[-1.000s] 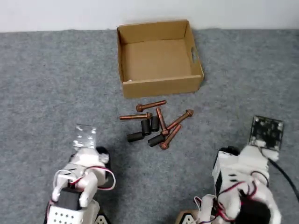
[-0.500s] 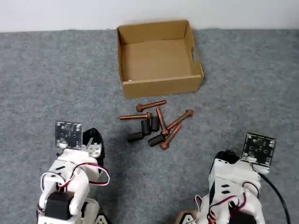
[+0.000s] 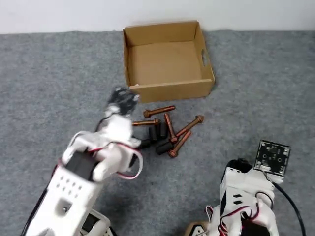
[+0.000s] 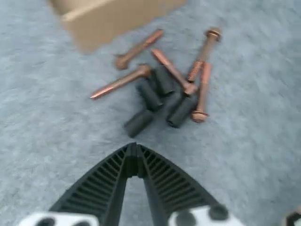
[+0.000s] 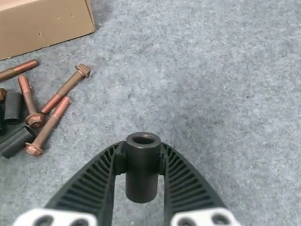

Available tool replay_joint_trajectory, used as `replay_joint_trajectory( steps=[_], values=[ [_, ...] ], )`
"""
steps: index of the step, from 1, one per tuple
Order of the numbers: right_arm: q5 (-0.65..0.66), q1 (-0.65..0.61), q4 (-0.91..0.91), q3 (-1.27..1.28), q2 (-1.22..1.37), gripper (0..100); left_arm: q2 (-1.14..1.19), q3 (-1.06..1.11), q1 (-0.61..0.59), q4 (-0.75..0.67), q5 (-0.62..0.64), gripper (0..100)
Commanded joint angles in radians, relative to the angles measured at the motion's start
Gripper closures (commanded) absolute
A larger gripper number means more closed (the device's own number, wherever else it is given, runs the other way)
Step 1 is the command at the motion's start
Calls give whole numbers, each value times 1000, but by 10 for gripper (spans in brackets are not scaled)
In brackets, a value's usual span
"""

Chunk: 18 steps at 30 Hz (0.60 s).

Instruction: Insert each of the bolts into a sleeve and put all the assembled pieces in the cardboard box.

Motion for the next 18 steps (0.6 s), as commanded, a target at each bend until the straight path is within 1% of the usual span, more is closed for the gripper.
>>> replay_joint_trajectory(
  steps=[1,3,4,7,9,15,18],
  values=[
    [0,8,-19,-6,-2,990,150,-134,77,-26,-135,963],
    [0,8,-19,-5,-4,990,216,-183,89,-54,-252,951],
    [0,8,-19,-5,-4,990,253,-211,89,-69,-288,952],
    [0,8,-19,-5,-4,990,364,-282,89,-127,-308,953],
    [0,8,-19,-5,-4,990,454,-337,95,-141,-310,949],
    [0,8,-19,-3,-4,990,747,-538,143,-129,-370,948],
    [0,8,-19,-3,-4,990,870,-653,170,-127,-385,903]
  ],
)
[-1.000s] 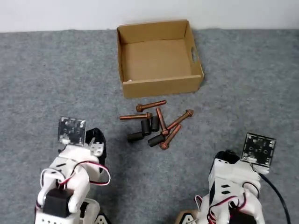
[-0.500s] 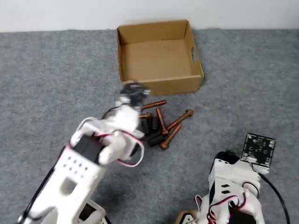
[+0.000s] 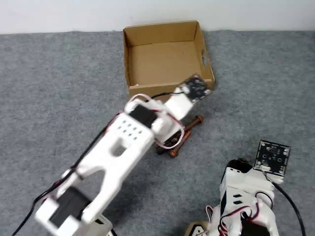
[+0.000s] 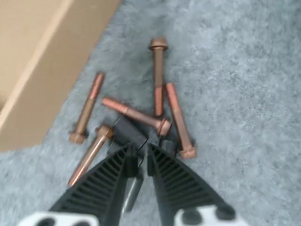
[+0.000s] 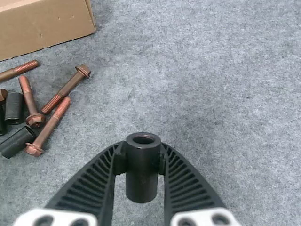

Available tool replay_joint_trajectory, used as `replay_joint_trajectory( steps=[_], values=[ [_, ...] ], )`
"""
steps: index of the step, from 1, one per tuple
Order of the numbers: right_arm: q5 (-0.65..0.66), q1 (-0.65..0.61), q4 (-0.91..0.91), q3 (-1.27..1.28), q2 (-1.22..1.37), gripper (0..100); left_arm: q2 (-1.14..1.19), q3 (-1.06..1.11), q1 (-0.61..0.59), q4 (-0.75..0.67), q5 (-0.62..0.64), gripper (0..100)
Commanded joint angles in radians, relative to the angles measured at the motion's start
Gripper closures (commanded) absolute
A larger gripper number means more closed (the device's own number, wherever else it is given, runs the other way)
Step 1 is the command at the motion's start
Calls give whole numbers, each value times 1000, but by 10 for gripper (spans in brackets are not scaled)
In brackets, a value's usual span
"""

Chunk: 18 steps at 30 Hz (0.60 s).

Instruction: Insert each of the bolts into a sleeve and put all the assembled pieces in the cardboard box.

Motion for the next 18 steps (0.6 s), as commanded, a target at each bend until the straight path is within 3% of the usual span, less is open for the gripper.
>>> replay_joint_trajectory(
  steps=[1,5,18],
  values=[
    [0,8,-19,-3,-4,990,123,-163,34,-14,-18,879],
    [0,8,-19,-3,-4,990,276,-302,51,-14,-20,821],
    [0,8,-19,-2,-4,990,770,-792,20,37,-17,820]
  ],
)
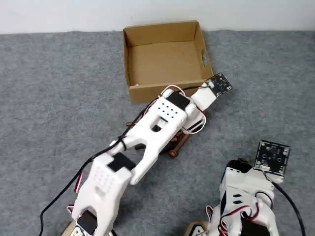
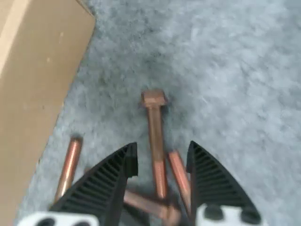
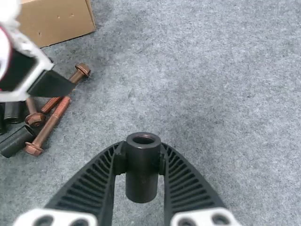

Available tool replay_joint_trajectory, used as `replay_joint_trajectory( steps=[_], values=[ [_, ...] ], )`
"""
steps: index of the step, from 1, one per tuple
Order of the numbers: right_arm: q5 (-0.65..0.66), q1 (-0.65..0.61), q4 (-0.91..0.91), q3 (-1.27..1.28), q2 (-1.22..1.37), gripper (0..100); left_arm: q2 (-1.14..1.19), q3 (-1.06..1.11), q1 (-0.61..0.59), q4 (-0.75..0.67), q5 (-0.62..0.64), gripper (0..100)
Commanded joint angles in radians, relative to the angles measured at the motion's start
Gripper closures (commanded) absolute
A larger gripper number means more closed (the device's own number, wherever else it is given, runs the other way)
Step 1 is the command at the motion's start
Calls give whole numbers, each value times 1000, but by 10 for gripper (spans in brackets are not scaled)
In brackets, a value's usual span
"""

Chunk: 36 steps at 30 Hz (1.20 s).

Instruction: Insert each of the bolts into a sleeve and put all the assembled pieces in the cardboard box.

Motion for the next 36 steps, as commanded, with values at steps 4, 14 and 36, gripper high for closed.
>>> replay_joint_trajectory(
  steps=[4,14,36],
  values=[
    [0,8,-19,-6,-4,990,190,-328,-12,133,-6,820],
    [0,8,-19,3,-4,990,499,-822,-8,393,-9,826],
    [-2,2,-19,3,-5,989,405,-1205,38,568,55,995]
  ],
)
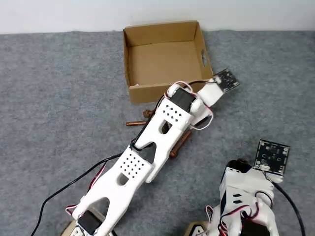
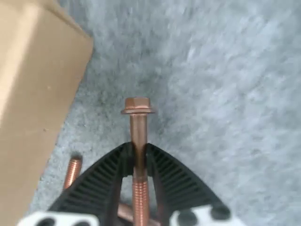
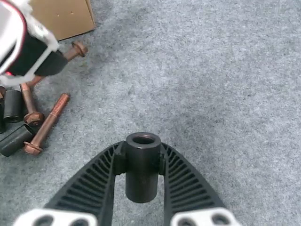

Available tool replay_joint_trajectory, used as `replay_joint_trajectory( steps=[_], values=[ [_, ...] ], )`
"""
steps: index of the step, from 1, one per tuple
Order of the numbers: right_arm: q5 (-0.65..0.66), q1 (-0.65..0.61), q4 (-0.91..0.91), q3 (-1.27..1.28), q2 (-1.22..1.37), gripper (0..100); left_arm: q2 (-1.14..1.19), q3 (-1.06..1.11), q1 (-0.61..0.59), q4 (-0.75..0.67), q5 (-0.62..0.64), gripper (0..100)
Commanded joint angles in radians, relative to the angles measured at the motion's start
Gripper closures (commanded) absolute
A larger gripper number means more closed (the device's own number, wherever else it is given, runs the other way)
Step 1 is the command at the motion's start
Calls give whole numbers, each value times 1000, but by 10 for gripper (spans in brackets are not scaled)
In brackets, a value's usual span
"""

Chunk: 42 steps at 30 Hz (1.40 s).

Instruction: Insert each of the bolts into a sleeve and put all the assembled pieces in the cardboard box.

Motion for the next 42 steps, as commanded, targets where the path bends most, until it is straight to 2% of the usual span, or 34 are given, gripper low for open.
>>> replay_joint_trajectory(
  steps=[1,6,9,13,18,22,26,33,42],
  values=[
    [-2,2,-19,-5,-5,989,-180,-38,12,21,38,995],
    [-2,1,-19,-8,-5,989,-305,-22,11,21,63,995],
    [0,-1,-19,-8,-5,989,-397,58,8,23,64,995],
    [0,-5,-19,-8,-5,989,-572,263,2,23,64,995],
    [0,-82,-19,-8,-5,989,-798,608,3,17,63,995],
    [0,-110,-19,-6,-5,989,-841,822,-2,-51,61,995],
    [0,-111,-19,-5,-5,989,-816,926,-17,-146,61,993],
    [0,-111,-19,-3,-5,989,-672,883,-20,-209,64,854],
    [-2,-107,-19,-3,-5,989,-351,568,-69,-209,66,852]
  ],
)
